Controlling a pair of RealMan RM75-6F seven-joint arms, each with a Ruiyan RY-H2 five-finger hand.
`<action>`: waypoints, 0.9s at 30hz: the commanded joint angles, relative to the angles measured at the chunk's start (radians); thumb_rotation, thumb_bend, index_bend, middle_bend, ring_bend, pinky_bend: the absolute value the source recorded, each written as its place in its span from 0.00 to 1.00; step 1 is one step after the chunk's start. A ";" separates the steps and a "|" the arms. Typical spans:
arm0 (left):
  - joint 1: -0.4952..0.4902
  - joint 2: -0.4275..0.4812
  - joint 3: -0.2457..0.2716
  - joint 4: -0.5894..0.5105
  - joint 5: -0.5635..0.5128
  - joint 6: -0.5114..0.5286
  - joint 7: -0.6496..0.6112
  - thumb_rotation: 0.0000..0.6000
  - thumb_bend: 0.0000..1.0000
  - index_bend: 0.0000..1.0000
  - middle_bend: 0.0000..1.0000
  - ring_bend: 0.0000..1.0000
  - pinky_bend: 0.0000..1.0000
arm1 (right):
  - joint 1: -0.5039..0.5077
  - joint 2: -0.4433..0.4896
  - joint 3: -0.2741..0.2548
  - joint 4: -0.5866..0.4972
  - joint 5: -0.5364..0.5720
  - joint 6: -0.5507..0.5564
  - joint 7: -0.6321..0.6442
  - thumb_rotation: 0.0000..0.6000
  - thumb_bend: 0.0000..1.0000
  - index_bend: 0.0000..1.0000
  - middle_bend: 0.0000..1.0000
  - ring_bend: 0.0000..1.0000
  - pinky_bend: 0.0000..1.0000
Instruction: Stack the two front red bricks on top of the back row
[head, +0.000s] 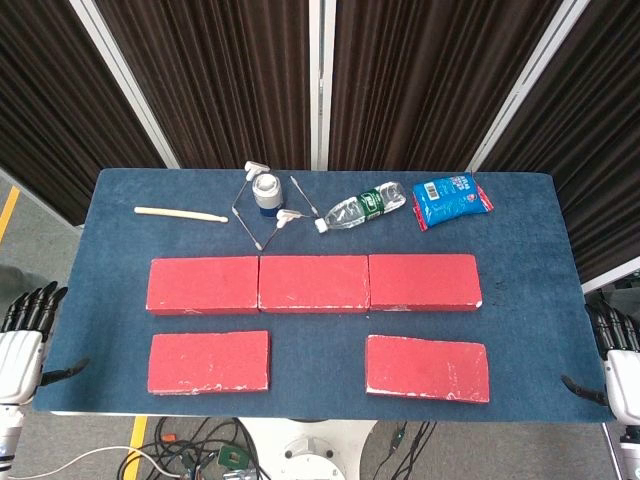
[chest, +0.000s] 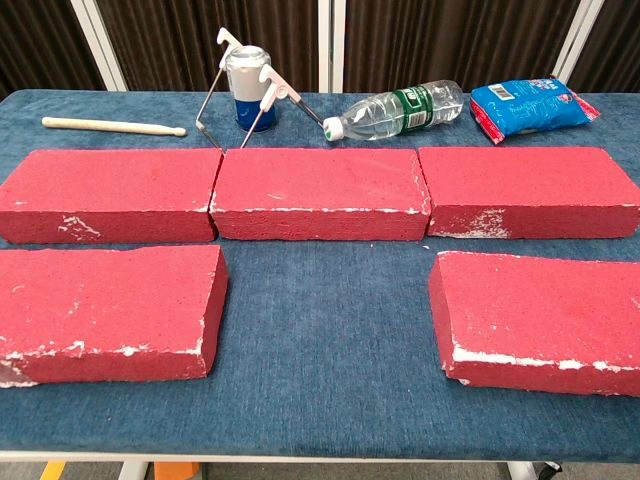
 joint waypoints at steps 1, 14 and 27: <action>0.000 0.000 0.000 0.000 0.000 -0.001 -0.002 1.00 0.00 0.01 0.00 0.00 0.00 | 0.001 0.000 0.001 0.000 0.000 0.000 0.000 1.00 0.00 0.00 0.00 0.00 0.00; -0.004 0.015 0.016 -0.038 0.033 -0.006 -0.027 1.00 0.00 0.01 0.00 0.00 0.00 | -0.001 0.009 0.009 -0.003 0.010 0.006 0.009 1.00 0.00 0.00 0.00 0.00 0.00; -0.054 0.085 0.079 -0.192 0.149 -0.096 -0.026 1.00 0.00 0.01 0.00 0.00 0.00 | -0.005 0.027 0.015 -0.001 0.009 0.021 0.018 1.00 0.00 0.00 0.00 0.00 0.00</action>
